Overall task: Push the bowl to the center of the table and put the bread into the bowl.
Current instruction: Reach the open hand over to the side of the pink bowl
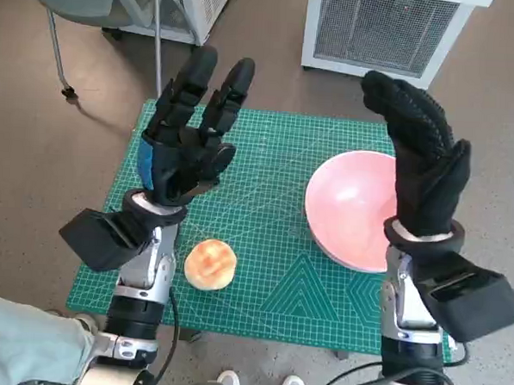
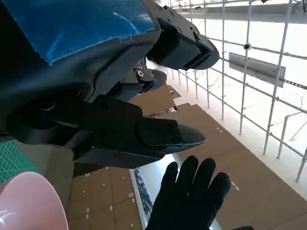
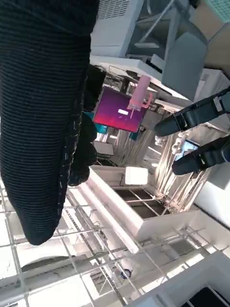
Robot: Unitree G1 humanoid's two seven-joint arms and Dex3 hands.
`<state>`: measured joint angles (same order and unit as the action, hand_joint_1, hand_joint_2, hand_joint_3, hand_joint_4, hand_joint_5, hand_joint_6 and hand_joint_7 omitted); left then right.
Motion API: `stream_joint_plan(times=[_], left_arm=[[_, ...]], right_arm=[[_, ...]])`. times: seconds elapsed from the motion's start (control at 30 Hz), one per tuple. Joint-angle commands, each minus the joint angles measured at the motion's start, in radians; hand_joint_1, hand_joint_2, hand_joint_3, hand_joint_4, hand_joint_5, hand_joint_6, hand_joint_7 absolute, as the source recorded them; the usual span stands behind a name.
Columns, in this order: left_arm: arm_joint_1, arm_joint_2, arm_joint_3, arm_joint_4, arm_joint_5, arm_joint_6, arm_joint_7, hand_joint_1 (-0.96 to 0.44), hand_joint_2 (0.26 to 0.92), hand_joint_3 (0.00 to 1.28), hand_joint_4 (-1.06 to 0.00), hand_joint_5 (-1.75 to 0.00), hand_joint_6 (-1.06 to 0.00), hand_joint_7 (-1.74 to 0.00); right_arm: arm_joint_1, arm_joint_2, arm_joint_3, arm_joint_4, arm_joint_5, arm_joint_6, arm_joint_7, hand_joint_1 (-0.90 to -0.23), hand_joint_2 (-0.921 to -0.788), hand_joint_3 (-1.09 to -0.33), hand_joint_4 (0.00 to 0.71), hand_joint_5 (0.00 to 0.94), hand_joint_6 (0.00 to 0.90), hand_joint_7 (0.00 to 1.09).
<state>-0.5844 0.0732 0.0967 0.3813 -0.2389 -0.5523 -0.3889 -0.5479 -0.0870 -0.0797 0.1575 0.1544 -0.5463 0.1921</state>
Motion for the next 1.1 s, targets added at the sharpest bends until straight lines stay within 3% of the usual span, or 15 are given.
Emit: stream_joint_plan(times=[0.03,0.23,0.43,0.6,0.87,1.0,1.1], left_arm=[[0.013,0.006,-0.001,-0.011,0.004,0.001,0.002,-0.09,0.921,0.19,-0.36,0.0,-0.51,-0.02],[0.021,0.008,0.0,-0.016,0.004,-0.002,0.002,-0.09,0.921,0.19,-0.36,0.0,-0.51,-0.02],[0.028,0.015,0.009,-0.014,-0.007,-0.003,-0.004,-0.1,0.921,0.19,-0.36,0.0,-0.51,-0.02],[0.033,0.019,0.016,-0.011,-0.013,-0.002,-0.003,-0.08,0.921,0.19,-0.37,-0.01,-0.51,-0.02],[0.035,0.013,0.02,-0.009,-0.007,0.0,0.006,-0.07,0.921,0.2,-0.38,-0.01,-0.51,-0.01],[0.033,0.01,0.018,-0.012,-0.005,0.007,0.01,-0.06,0.921,0.2,-0.39,-0.01,-0.51,-0.01],[0.031,0.008,0.015,-0.013,-0.003,0.011,0.013,-0.06,0.921,0.2,-0.39,-0.01,-0.51,-0.01]], right_arm=[[0.025,-0.009,-0.016,0.007,0.009,0.001,0.001,-0.539,-0.921,-0.773,0.283,0.004,-0.001,0.62],[0.048,-0.052,-0.069,0.045,0.027,-0.038,0.013,-0.54,-0.921,-0.763,0.291,0.008,-0.001,0.64],[0.078,-0.084,-0.166,0.179,-0.041,-0.133,-0.087,-0.534,-0.921,-0.749,0.296,0.01,-0.001,0.65],[0.095,-0.1,-0.225,0.315,-0.067,-0.195,-0.162,-0.52,-0.921,-0.775,0.293,0.007,-0.001,0.64],[0.118,-0.096,-0.271,0.509,-0.025,-0.238,-0.203,-0.496,-0.921,-0.822,0.295,0.007,-0.001,0.62],[0.117,-0.075,-0.281,0.593,0.001,-0.241,-0.204,-0.484,-0.921,-0.853,0.284,0.003,-0.001,0.62],[0.103,-0.056,-0.291,0.659,0.037,-0.226,-0.191,-0.475,-0.921,-0.879,0.276,0.001,-0.001,0.62]])
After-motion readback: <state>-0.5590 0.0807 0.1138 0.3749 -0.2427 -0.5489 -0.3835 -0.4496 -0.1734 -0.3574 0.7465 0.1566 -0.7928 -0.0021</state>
